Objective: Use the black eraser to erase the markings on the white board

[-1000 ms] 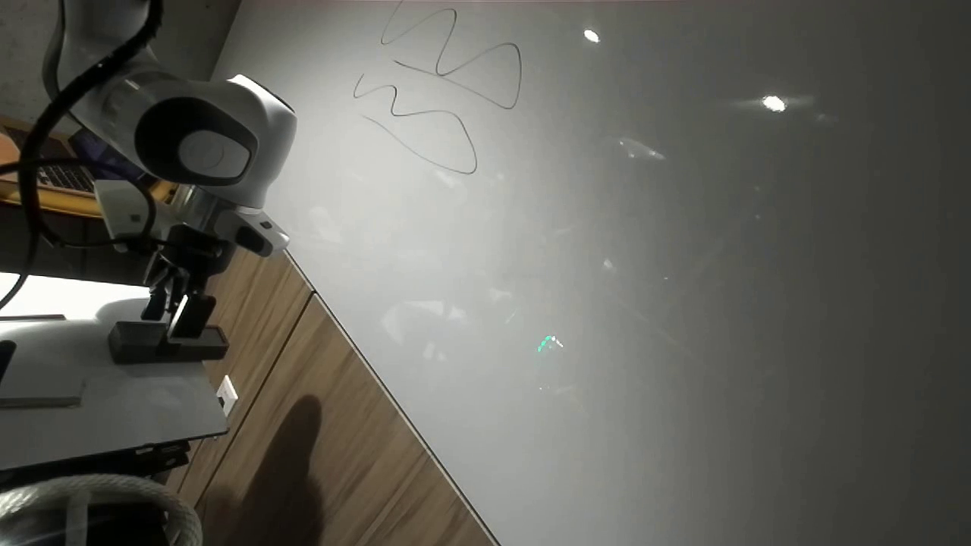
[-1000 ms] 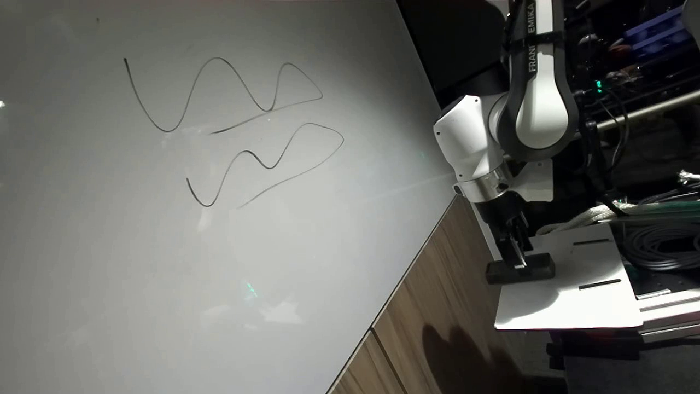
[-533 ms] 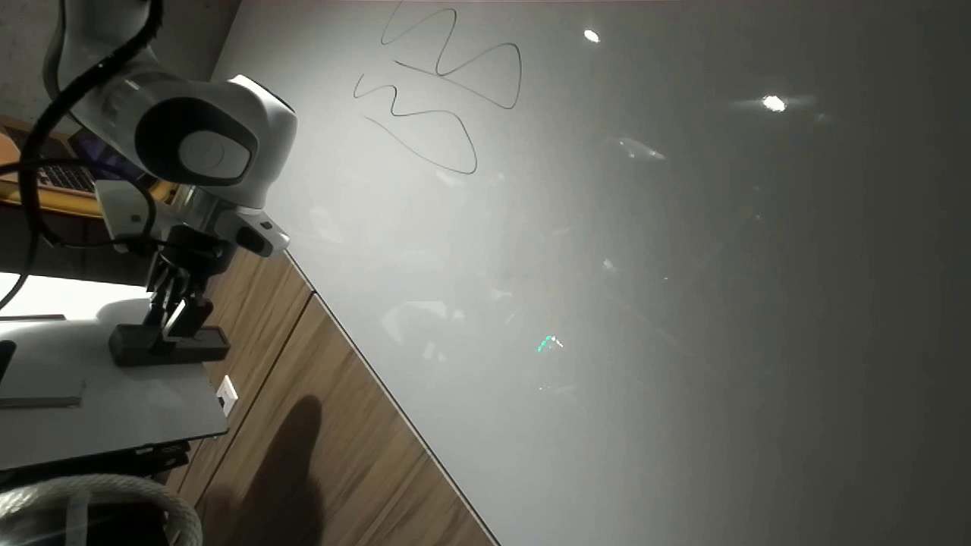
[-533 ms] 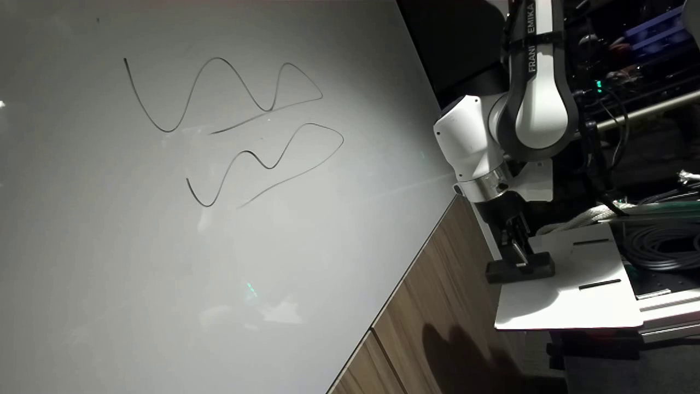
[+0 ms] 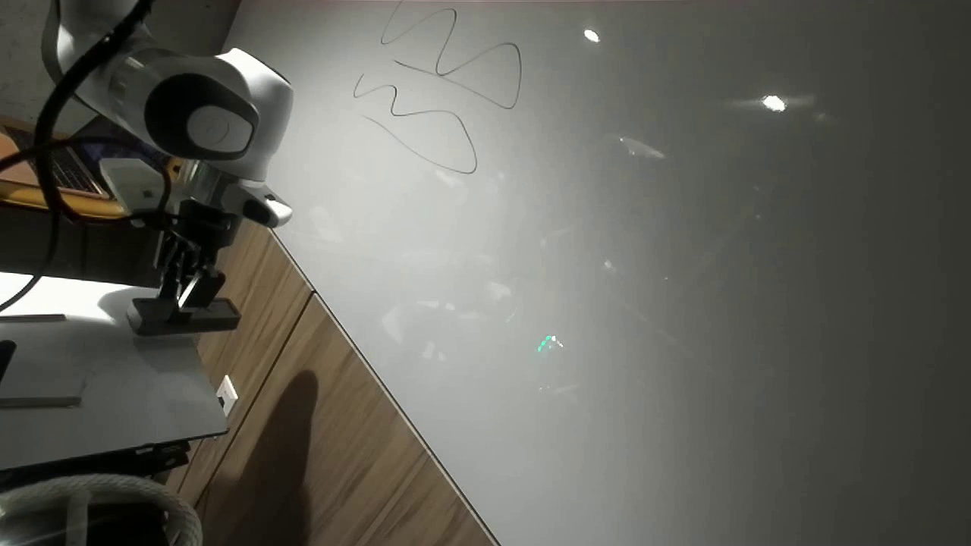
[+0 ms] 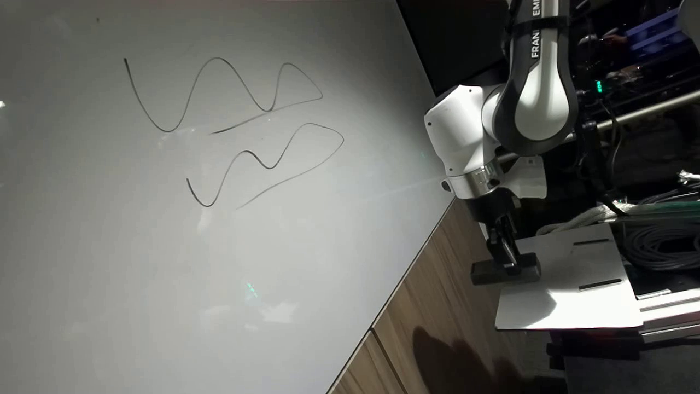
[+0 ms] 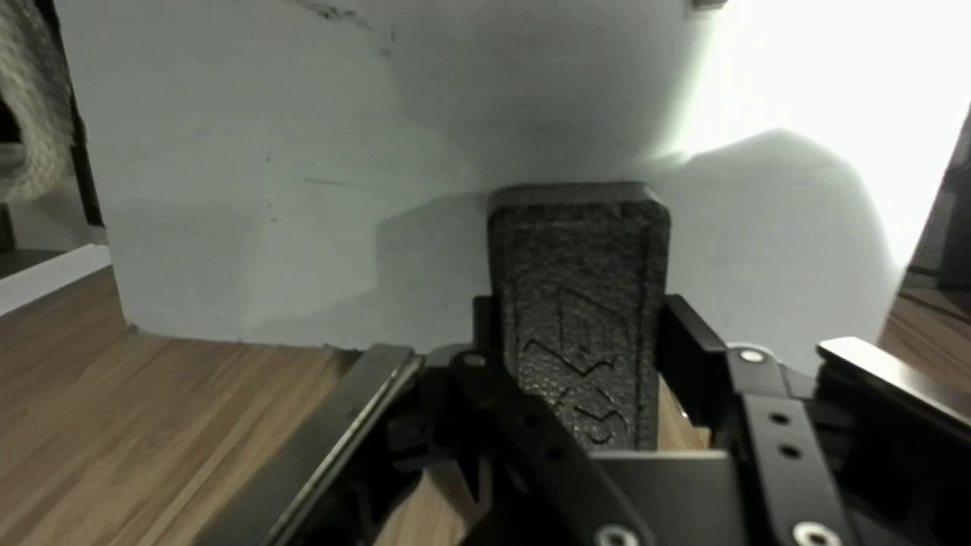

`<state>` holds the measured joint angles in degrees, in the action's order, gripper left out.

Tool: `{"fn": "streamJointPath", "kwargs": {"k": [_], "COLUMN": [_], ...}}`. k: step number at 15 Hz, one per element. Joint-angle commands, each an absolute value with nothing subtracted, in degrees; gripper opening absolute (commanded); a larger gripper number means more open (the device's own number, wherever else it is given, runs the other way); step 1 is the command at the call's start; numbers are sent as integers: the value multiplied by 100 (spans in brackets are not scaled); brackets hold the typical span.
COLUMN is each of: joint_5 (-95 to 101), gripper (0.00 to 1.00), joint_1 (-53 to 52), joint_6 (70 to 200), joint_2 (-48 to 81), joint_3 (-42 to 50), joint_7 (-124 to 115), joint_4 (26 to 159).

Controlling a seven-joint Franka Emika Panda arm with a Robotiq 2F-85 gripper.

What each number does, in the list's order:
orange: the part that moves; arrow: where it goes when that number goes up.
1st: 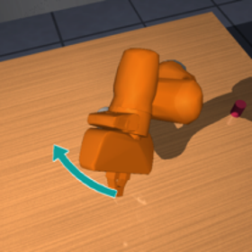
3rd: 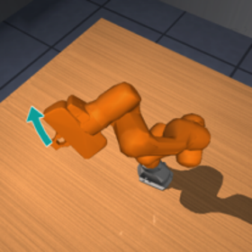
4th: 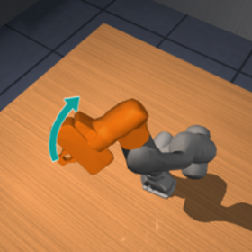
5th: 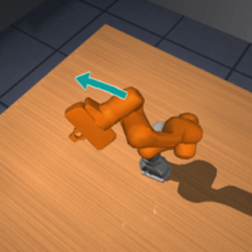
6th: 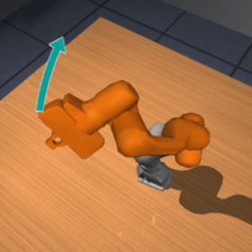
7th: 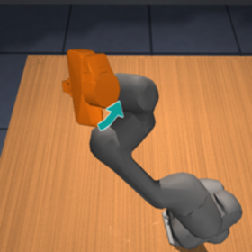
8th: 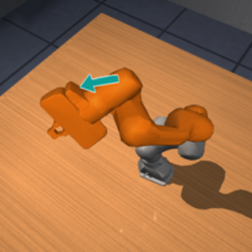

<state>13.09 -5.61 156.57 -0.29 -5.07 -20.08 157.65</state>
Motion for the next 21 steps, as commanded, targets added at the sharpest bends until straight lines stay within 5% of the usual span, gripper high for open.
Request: {"fn": "streamJointPath", "kwargs": {"k": [1,9,21], "joint_5": [1133,1006,2535], "gripper": [28,28,28], "joint_1": [-987,-1673,-1329], "joint_6": [15047,13805,13056], "joint_2": [-913,-1219,-1174], "joint_3": [-1015,-2246,-2514], "joint_7": [-2241,-2259,-2524], "joint_4": [15656,13656,11005]}}
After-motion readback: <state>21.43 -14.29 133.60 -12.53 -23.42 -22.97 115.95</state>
